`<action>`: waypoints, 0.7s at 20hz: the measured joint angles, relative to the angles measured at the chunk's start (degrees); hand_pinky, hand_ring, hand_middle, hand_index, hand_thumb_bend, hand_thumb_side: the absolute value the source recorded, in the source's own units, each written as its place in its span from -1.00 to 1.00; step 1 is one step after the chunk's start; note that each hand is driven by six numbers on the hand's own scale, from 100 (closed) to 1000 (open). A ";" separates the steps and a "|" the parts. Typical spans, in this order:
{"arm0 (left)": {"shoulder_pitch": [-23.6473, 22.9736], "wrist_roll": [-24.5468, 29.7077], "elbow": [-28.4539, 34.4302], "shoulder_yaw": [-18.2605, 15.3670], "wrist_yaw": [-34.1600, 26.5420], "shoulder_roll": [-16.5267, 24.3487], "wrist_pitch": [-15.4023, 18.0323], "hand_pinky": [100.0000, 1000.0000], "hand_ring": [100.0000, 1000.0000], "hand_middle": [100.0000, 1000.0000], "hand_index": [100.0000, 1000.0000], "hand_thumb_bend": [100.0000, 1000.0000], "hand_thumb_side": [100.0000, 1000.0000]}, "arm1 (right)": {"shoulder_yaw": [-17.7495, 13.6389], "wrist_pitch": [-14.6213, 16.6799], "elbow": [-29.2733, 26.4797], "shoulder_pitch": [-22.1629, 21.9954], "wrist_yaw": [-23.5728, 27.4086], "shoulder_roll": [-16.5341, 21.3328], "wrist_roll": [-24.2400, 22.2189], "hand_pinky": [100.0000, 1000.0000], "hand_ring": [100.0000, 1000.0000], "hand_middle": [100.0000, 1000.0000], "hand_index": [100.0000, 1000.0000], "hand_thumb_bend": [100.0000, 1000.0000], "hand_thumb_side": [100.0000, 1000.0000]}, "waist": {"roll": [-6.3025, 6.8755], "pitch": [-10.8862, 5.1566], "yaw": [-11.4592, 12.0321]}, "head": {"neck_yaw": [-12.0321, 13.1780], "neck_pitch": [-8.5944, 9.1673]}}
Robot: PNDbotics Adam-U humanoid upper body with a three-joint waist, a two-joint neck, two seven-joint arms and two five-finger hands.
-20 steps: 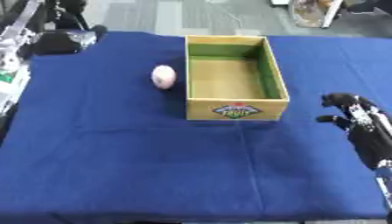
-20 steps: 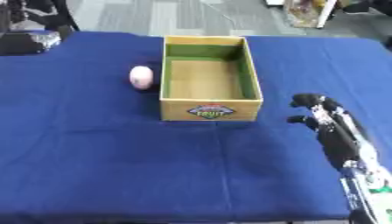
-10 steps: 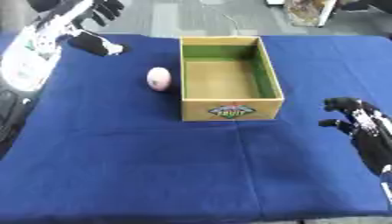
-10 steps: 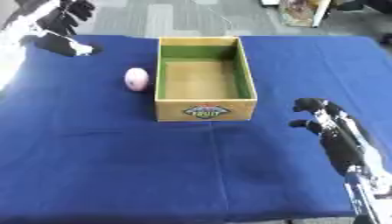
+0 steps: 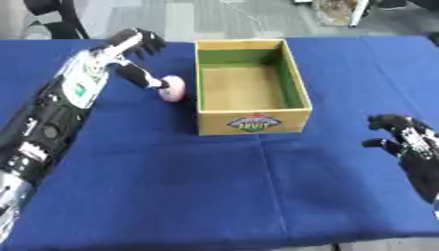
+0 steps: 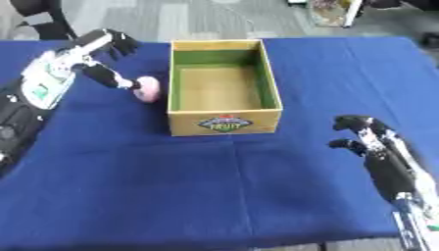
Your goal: Pick up objects on the table and place them in the box.
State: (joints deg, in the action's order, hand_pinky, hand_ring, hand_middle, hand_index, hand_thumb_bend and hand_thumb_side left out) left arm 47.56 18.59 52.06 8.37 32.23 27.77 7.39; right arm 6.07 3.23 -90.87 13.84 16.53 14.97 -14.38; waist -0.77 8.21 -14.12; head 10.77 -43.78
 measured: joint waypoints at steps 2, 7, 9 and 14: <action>0.00 0.37 -0.60 0.02 0.79 -0.50 0.48 0.28 0.38 0.27 0.55 0.27 -0.99 | 0.01 0.00 0.00 0.07 -0.03 -0.01 -0.01 0.22 0.86 0.15 0.39 -1.00 0.02 | -0.01 0.12 -0.02 | 0.09 0.00; -0.01 1.33 -1.41 0.13 2.44 -1.17 1.21 0.24 0.29 0.18 0.50 0.24 -1.00 | 0.01 0.00 0.00 0.11 -0.09 -0.04 -0.02 0.22 0.86 0.15 0.39 -1.00 0.01 | -0.06 0.28 -0.17 | 0.23 0.00; -0.03 1.85 -1.43 0.22 3.09 -1.37 1.33 0.23 0.27 0.17 0.49 0.24 -1.00 | 0.01 0.00 0.00 0.11 -0.13 -0.05 -0.02 0.22 0.86 0.15 0.39 -1.00 0.01 | -0.15 0.29 -0.30 | 0.25 0.00; -0.08 3.39 -1.44 0.55 5.86 -1.63 1.32 0.18 0.22 0.16 0.48 0.21 -1.00 | 0.01 0.00 0.00 0.11 -0.24 -0.10 -0.03 0.21 0.86 0.15 0.39 -1.00 0.01 | -0.37 0.34 -0.54 | 0.40 0.00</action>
State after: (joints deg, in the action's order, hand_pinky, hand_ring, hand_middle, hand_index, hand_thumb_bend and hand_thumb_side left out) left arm 47.48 21.98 50.62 8.92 38.09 26.14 8.71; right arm 6.08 3.23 -90.87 13.95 16.30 14.87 -14.41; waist -1.15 8.56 -14.66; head 11.17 -43.78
